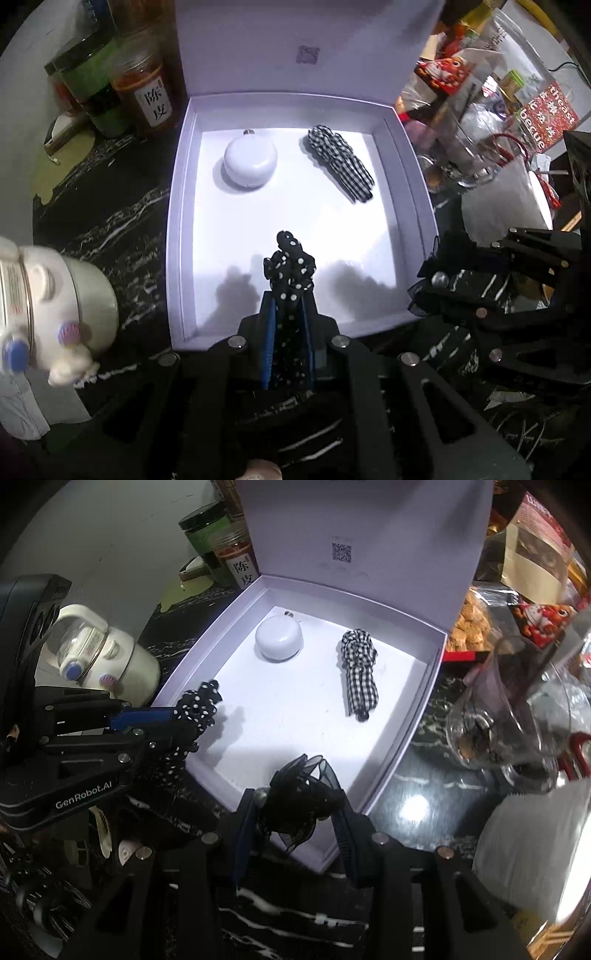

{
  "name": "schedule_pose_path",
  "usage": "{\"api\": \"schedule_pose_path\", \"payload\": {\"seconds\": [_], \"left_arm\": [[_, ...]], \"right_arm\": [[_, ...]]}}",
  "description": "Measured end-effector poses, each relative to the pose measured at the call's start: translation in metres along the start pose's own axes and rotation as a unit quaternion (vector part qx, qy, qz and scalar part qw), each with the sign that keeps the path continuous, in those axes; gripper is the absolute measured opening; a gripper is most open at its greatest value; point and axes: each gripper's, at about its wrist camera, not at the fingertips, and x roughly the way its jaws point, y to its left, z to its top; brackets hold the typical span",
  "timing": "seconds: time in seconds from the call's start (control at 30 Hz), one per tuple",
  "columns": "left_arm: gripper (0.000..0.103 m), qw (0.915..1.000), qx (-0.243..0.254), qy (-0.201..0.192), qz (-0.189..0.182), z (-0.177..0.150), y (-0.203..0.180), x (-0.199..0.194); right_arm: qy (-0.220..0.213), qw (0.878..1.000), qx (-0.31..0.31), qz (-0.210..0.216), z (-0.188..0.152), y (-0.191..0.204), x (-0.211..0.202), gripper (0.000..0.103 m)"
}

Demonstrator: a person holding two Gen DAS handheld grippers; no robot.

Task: Organize objects
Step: 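Carry the polka-dot scrunchie with the left tool into the lavender box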

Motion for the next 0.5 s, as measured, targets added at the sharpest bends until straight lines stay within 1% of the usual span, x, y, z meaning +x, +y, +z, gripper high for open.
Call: {"api": "schedule_pose_path", "payload": {"seconds": [0.23, 0.5], "left_arm": [[0.012, 1.0, -0.005, 0.005, 0.004, 0.016, 0.008, 0.014], [0.012, 0.9999, -0.007, 0.001, 0.008, 0.037, 0.015, 0.024]], "right_arm": [[-0.003, 1.0, -0.003, 0.003, 0.02, -0.011, 0.011, 0.041], [-0.007, 1.0, -0.01, 0.0, 0.04, -0.021, 0.026, 0.041]]}}
